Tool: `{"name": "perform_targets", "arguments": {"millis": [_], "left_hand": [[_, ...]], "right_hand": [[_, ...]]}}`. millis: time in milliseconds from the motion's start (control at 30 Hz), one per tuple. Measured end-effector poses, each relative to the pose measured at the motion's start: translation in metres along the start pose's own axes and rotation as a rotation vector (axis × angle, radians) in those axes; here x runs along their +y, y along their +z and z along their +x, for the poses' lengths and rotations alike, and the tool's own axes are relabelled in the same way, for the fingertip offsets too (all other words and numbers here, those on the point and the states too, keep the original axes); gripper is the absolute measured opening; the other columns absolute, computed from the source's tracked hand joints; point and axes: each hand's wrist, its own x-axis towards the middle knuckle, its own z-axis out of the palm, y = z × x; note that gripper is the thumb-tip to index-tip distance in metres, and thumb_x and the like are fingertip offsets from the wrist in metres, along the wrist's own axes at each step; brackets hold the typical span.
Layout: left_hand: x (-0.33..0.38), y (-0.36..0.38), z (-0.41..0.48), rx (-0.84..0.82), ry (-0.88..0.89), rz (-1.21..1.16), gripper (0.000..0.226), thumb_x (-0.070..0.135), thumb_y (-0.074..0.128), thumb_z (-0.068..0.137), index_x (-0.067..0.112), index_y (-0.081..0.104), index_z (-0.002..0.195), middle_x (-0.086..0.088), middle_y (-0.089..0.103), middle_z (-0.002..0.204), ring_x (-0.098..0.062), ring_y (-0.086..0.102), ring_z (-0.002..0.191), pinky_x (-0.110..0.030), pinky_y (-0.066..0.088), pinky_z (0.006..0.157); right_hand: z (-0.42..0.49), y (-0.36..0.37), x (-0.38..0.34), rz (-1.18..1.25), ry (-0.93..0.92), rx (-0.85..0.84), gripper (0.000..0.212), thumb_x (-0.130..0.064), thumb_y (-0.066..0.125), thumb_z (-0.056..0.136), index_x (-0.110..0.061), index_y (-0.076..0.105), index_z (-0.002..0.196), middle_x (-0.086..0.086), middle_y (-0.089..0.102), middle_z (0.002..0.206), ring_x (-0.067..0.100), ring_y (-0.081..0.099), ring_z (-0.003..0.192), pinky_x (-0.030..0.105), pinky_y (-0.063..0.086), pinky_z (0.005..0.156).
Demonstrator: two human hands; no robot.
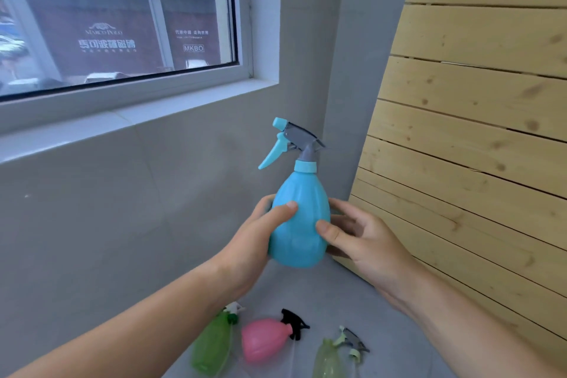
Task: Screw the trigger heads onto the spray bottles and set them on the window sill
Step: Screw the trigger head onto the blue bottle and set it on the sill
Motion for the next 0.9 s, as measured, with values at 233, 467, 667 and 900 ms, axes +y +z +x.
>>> {"name": "perform_targets", "arguments": {"millis": [233,467,667,900], "left_hand": [[0.044,-0.024,0.014,0.077,0.147,0.053,0.037,0.027,0.065,0.096,0.022,0.061,0.133,-0.003,0.075,0.126,-0.022,0.072,0.115,-0.041,0.059,0.096],[0.121,-0.063,0.07,0.238,0.291,0.347,0.045,0.029,0.066,0.098,0.02,0.054,0.14,-0.006,0.071,0.124,-0.013,0.073,0.102,-0.011,0.057,0.068],[0.188,-0.09,0.131,0.376,0.359,0.4,0.055,0.038,0.073,0.092,0.011,0.053,0.136,-0.01,0.069,0.127,-0.018,0.071,0.102,-0.024,0.056,0.077],[0.217,-0.117,0.178,0.491,0.369,0.431,0.057,0.041,0.068,0.094,0.015,0.051,0.142,-0.011,0.067,0.13,-0.026,0.068,0.114,-0.033,0.054,0.087]], "right_hand": [[0.044,0.021,-0.028,0.016,-0.088,-0.013,0.04,-0.017,0.068,0.089,-0.034,0.063,0.125,-0.002,0.077,0.104,0.013,0.074,0.099,0.031,0.059,0.082],[0.148,0.044,-0.081,-0.013,-0.19,-0.047,0.033,-0.013,0.06,0.095,-0.028,0.059,0.125,-0.01,0.079,0.085,0.005,0.075,0.082,0.023,0.06,0.072],[0.24,0.07,-0.129,-0.106,-0.266,-0.009,0.048,-0.032,0.067,0.087,-0.03,0.055,0.133,0.01,0.073,0.112,0.024,0.073,0.099,0.046,0.058,0.092],[0.319,0.097,-0.15,-0.146,-0.286,0.009,0.058,-0.047,0.066,0.071,-0.036,0.058,0.127,-0.002,0.067,0.123,0.023,0.067,0.11,0.046,0.054,0.097]]}}
